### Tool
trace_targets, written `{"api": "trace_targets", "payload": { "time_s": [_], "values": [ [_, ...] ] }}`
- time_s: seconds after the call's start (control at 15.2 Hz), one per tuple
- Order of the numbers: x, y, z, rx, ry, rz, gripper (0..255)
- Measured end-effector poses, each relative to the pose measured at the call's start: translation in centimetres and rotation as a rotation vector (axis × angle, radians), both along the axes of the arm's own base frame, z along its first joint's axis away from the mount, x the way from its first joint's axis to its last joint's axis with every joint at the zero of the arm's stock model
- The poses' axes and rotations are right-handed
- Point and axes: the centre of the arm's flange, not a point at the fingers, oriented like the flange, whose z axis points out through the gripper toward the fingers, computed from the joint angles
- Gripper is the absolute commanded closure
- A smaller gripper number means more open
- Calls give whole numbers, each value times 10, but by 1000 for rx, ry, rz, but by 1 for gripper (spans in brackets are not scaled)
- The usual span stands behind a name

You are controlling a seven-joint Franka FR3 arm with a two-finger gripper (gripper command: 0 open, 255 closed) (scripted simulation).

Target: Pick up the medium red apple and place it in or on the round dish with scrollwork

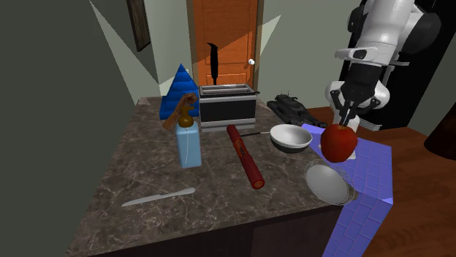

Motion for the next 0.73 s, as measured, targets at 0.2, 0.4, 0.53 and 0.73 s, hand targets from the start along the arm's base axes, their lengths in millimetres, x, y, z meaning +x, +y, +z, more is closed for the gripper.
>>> {"api": "trace_targets", "payload": {
  "time_s": [0.2, 0.4, 0.53, 0.73],
  "values": [
    [-1, -1, -15, 0, 0, 0, 255],
    [0, -1, -31, 0, 0, 0, 255],
    [1, 0, -42, 0, 0, 0, 255],
    [0, -1, -59, 0, 0, 0, 255]
  ]
}}
